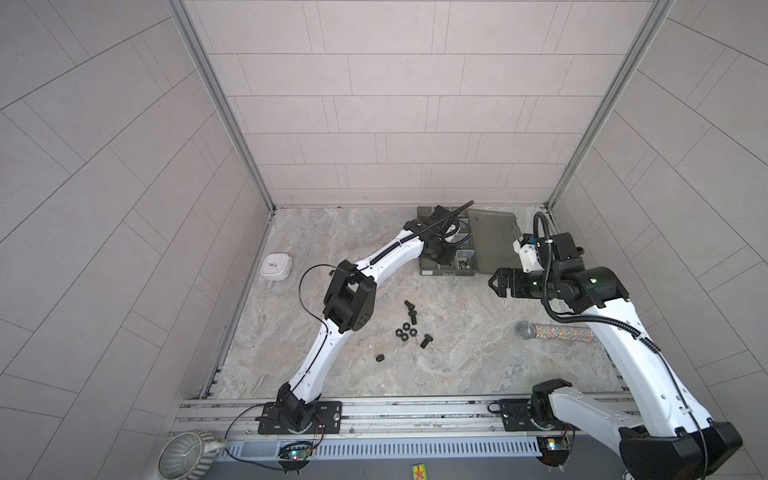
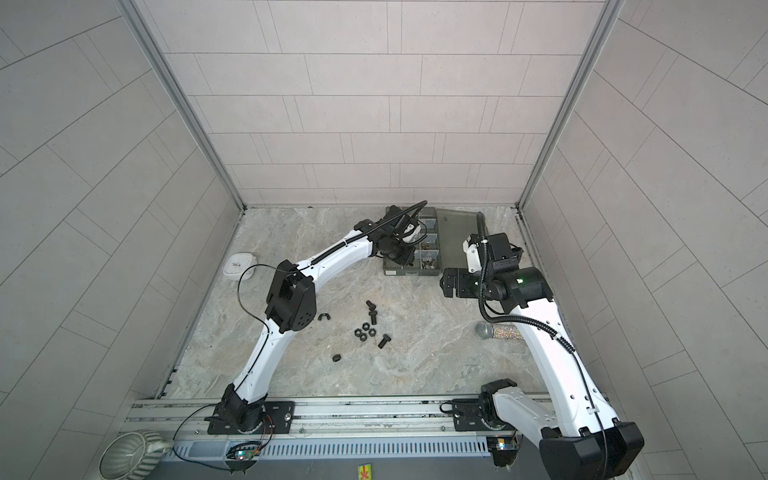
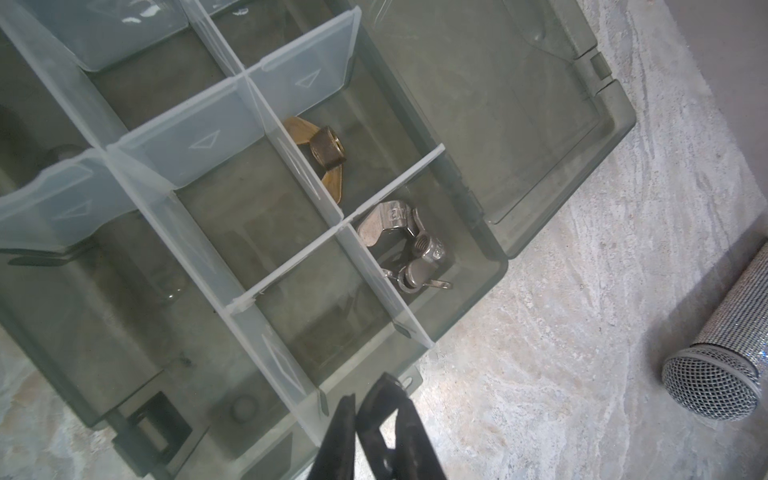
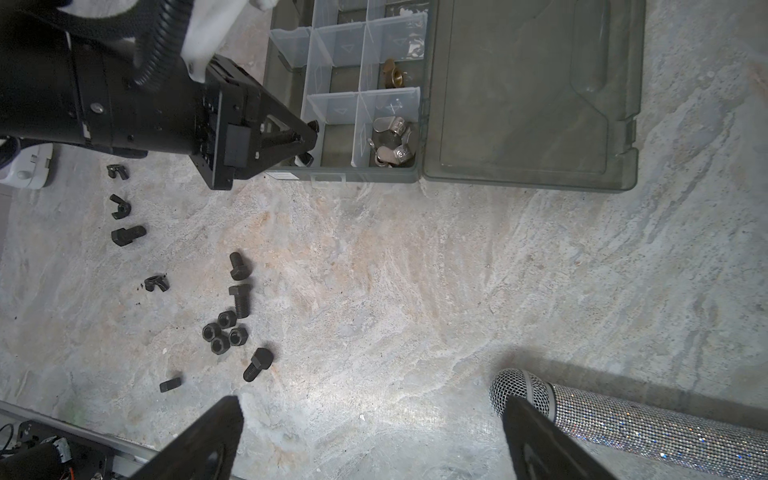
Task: Sort the screws and nuts into containers
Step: 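Carry the black wing nut over the box with the left gripper, then open the left gripper to drop the black wing nut into a compartment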
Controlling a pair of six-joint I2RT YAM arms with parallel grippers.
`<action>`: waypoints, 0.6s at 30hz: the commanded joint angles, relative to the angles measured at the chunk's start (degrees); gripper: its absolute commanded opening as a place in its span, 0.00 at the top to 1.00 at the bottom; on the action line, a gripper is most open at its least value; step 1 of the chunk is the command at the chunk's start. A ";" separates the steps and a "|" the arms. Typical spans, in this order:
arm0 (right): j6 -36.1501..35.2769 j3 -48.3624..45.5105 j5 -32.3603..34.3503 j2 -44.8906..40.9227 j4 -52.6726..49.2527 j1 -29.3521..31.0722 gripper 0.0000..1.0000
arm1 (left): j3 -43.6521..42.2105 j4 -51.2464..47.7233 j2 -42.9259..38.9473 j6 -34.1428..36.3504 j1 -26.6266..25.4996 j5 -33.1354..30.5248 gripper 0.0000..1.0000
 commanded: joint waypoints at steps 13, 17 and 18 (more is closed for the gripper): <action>-0.59 2.06 2.71 -0.07 -3.47 -1.09 0.01 | 6.04 0.25 3.22 -0.62 0.44 0.76 0.59; -0.80 2.68 1.74 0.56 -3.41 -1.12 0.01 | 2.76 -0.27 -0.96 0.15 0.46 -1.06 0.59; -0.84 2.80 1.33 0.68 -3.24 -1.09 0.01 | 0.74 -0.17 -2.71 0.44 0.41 -1.82 0.59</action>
